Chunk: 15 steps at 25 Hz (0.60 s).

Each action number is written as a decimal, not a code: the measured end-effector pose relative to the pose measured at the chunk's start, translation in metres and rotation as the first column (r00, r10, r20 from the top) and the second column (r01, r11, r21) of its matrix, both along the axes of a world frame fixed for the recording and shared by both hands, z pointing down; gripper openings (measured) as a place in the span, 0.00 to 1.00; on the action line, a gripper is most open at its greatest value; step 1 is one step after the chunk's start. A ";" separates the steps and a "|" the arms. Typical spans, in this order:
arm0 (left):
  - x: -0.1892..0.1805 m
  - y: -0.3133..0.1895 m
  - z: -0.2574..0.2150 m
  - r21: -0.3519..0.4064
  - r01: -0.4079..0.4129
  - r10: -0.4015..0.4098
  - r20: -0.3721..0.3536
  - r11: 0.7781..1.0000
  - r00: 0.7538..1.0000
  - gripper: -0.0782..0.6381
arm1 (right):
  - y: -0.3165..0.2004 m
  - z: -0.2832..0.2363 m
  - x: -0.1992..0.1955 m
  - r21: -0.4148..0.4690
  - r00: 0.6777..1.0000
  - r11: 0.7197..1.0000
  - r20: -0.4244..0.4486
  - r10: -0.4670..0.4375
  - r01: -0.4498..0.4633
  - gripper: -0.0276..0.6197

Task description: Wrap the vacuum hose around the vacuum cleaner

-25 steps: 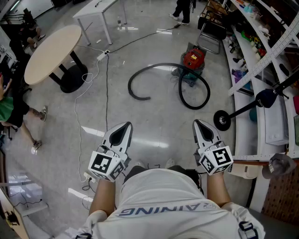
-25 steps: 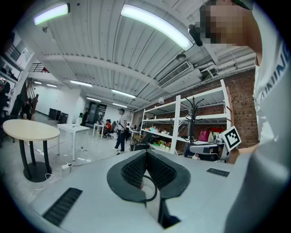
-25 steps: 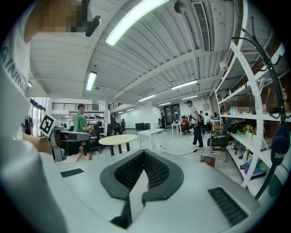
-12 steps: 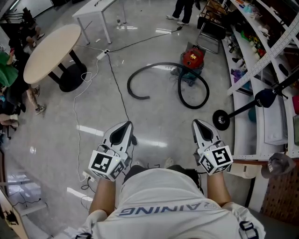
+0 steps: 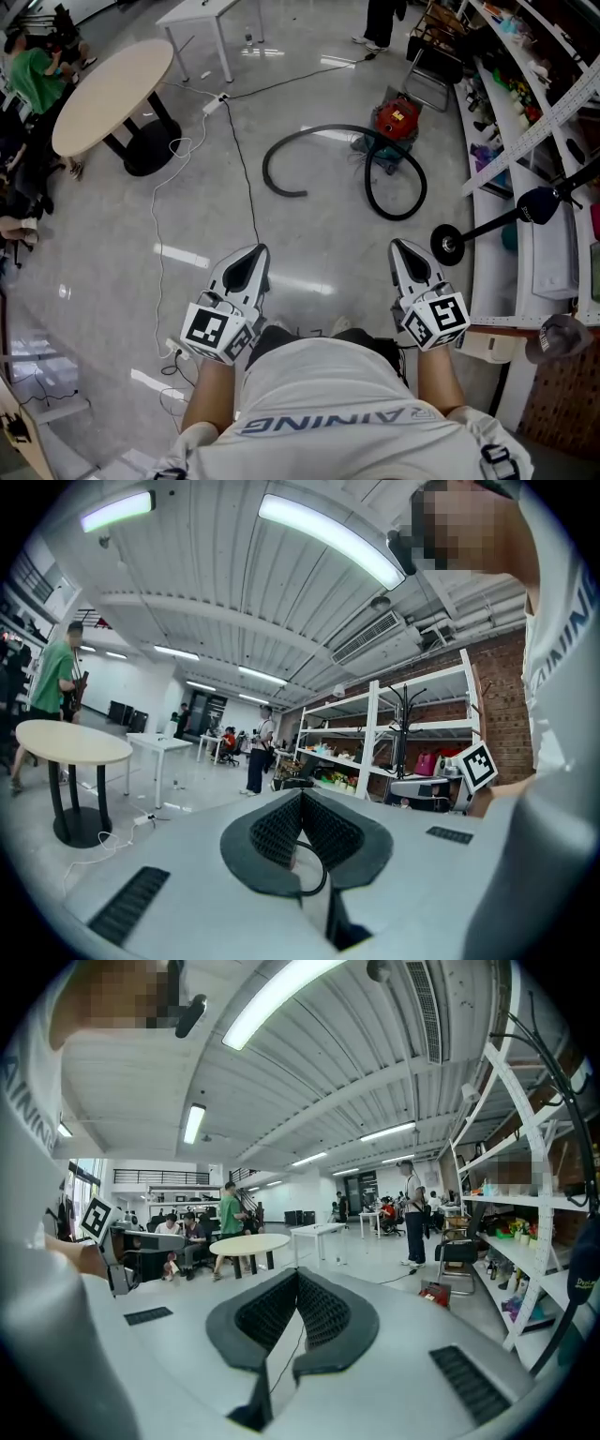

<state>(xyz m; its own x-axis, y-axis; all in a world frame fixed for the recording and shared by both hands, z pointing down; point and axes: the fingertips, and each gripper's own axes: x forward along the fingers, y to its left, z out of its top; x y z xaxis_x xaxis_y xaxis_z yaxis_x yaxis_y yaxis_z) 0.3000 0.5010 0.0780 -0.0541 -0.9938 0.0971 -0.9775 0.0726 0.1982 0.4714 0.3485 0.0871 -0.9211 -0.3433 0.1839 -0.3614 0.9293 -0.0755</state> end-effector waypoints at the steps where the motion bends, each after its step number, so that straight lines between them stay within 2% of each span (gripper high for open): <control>1: -0.007 0.005 0.000 0.003 0.004 -0.004 -0.005 1.000 1.000 0.13 | 0.004 0.000 -0.007 -0.001 1.000 1.000 -0.004 -0.002 0.002 0.06; 10: -0.076 0.062 0.015 0.001 0.020 -0.020 -0.021 1.000 1.000 0.13 | 0.054 0.001 -0.079 0.030 0.999 0.999 -0.030 -0.019 0.020 0.06; 15: -0.100 0.075 0.021 0.000 0.033 -0.033 -0.029 0.999 0.999 0.13 | 0.064 0.006 -0.100 0.038 0.998 0.999 -0.058 -0.030 0.032 0.06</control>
